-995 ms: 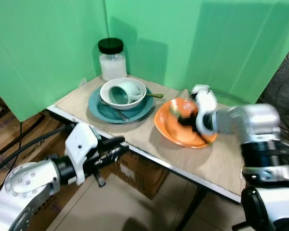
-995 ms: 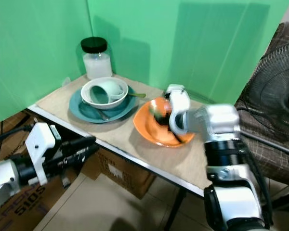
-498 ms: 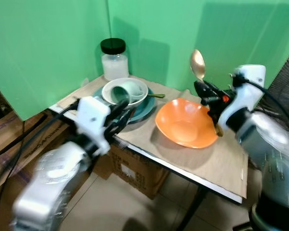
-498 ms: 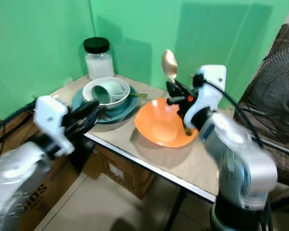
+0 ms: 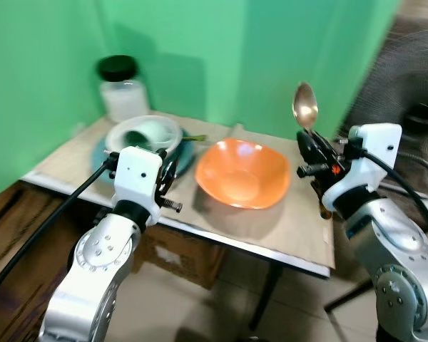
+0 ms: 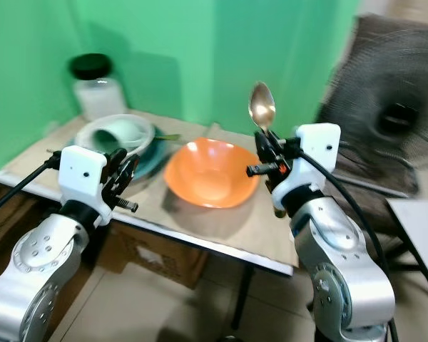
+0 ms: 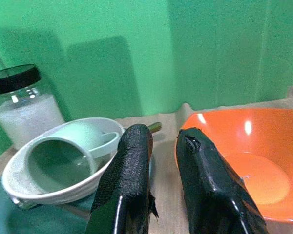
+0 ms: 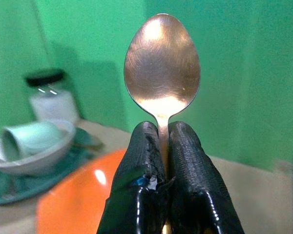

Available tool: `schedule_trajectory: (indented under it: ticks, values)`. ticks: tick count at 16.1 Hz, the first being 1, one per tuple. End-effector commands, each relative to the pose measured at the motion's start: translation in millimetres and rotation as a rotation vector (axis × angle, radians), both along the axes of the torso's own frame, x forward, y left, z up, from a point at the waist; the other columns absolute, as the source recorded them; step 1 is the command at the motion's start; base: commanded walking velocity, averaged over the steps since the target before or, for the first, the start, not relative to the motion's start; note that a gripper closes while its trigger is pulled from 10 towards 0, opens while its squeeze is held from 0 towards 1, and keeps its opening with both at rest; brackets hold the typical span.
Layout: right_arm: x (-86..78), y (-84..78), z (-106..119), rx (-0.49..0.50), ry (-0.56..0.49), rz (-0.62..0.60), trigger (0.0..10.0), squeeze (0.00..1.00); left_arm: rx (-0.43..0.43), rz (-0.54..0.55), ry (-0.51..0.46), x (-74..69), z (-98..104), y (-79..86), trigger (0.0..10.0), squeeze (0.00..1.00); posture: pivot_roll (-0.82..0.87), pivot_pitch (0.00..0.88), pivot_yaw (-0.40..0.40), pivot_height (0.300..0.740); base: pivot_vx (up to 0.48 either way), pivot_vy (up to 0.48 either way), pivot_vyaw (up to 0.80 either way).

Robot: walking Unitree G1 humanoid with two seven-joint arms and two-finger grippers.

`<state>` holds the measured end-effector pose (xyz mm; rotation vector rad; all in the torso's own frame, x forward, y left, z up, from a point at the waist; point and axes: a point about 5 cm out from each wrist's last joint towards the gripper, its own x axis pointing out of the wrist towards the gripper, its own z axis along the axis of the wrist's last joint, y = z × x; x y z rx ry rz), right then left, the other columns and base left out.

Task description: Setting the table

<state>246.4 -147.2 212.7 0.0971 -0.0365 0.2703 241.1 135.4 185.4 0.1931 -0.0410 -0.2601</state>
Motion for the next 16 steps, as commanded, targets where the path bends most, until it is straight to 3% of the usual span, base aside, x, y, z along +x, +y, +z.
schedule_trajectory:
  ticks: [1,6,16]
  values:
    - [1.0,1.5,-1,-0.018,-0.014,-0.005,10.0,0.00,0.017,0.038,-0.021,-2.8,6,6.9,10.0,0.00,-0.08,0.020,0.005,0.740,0.000,0.000,-0.80]
    - [1.9,4.1,-10,-0.006,0.008,-0.033,10.0,0.00,0.014,0.082,-0.018,-3.3,7,16.2,10.0,0.00,-0.08,0.019,0.015,0.740,0.000,0.000,-0.80]
    - [7.9,7.6,-16,-0.036,0.059,-0.049,10.0,0.00,-0.045,0.102,-0.005,-0.6,9,16.8,10.0,0.00,-0.08,0.019,0.004,0.740,0.000,0.000,-0.80]
